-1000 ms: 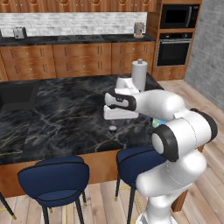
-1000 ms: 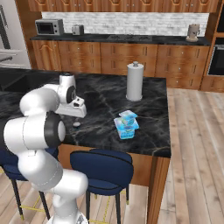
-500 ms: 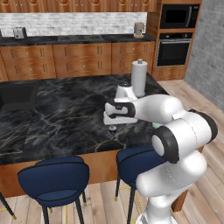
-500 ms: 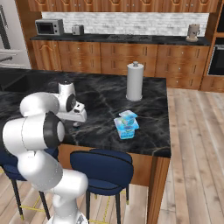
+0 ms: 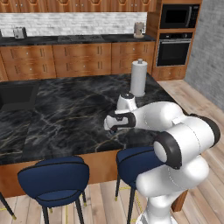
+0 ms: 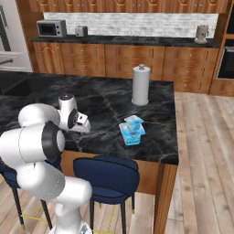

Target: Stack the yogurt containers by placing the smaller containers on top of the larger containers.

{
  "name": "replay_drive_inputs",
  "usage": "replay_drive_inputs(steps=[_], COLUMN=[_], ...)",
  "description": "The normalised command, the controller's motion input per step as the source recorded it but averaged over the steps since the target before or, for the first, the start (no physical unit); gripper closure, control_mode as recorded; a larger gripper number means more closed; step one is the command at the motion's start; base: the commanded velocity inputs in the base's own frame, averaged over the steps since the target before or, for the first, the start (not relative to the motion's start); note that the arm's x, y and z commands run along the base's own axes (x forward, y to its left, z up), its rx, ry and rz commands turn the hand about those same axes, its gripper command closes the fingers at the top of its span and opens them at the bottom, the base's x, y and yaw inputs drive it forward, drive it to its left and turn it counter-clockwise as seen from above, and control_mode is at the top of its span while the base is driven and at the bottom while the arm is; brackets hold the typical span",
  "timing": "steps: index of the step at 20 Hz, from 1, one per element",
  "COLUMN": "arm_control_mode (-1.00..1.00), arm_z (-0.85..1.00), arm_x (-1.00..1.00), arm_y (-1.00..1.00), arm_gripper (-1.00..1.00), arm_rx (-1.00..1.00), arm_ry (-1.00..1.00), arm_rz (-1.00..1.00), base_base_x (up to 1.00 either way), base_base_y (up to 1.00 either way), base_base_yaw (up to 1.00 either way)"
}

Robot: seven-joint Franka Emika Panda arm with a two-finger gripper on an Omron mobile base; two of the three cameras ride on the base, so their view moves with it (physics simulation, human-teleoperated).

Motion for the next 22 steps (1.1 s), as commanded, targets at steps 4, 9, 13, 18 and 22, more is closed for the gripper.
replay_drive_inputs(steps=[4,9,13,18,22], arm_control_mode=[-1.0,-1.0,-1.0,-1.0,-1.0], arm_z=[-0.12,-0.1,-0.15,-0.18,-0.14], arm_x=[0.14,0.25,0.23,0.16,0.16], arm_y=[0.0,0.03,0.08,0.06,0.0], arm_gripper=[-1.0,-1.0,-1.0,-1.0,-1.0], arm_rx=[0.0,0.0,0.0,0.0,0.0], arm_ry=[-0.03,-0.01,0.0,0.0,0.0], arm_rz=[0.03,0.04,0.02,0.01,0.0], base_base_x=[0.0,0.0,0.0,0.0,0.0], base_base_y=[0.0,0.0,0.0,0.0,0.0], base_base_yaw=[0.0,0.0,0.0,0.0,0.0])
